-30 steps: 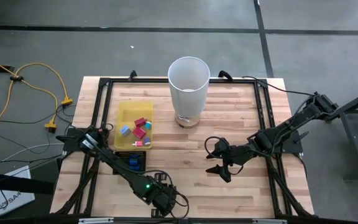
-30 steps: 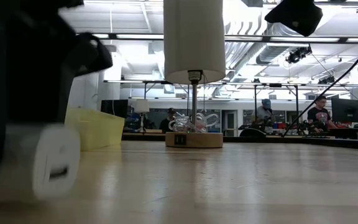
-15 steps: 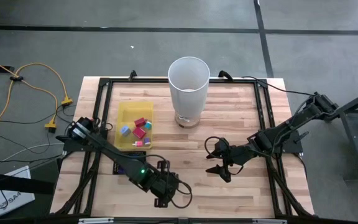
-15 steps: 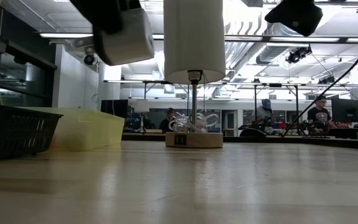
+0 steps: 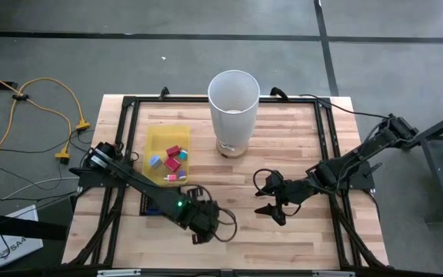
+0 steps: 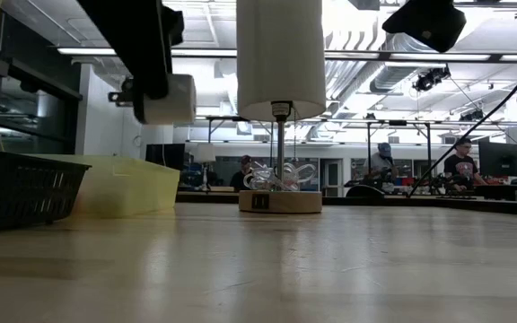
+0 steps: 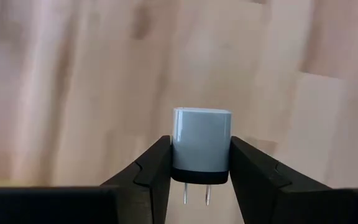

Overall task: Pick & Place Office items
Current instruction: Put the white charger adapter into the yellow bin

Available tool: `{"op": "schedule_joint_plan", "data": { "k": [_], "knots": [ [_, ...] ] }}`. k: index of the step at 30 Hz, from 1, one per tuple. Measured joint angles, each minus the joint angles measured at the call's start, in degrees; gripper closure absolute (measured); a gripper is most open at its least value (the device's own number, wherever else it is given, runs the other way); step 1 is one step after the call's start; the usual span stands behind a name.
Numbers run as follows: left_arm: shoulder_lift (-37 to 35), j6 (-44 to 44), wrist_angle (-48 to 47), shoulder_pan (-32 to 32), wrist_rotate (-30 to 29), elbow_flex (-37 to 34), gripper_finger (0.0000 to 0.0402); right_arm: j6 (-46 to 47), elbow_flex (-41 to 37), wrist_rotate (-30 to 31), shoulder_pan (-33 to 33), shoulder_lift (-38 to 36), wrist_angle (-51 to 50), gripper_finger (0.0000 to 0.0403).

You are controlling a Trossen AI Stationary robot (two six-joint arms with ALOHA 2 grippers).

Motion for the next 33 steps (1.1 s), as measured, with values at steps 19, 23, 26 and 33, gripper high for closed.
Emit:
{"op": "schedule_joint_plan", "data": {
  "k": [19,23,26,33],
  "knots": [
    [-11.05,-6.44,-17.28,8.68,-6.53,-0.04,0.0271,0.00,0.00,0.00,0.02,0.00,0.94,0.0103],
    [-12.86,-4.67,-18.08,9.96,-6.63,-0.02,0.0271,-0.01,0.00,0.00,0.01,-0.01,0.96,0.0103],
    [-13.37,-3.89,-18.78,10.97,-6.66,-0.02,0.0271,-0.01,0.00,0.00,0.02,0.00,0.98,0.0103],
    [-13.48,-6.33,-21.40,12.58,-6.59,-0.02,0.0271,0.00,0.00,0.00,0.00,0.00,1.03,0.0103]
  ]
}}
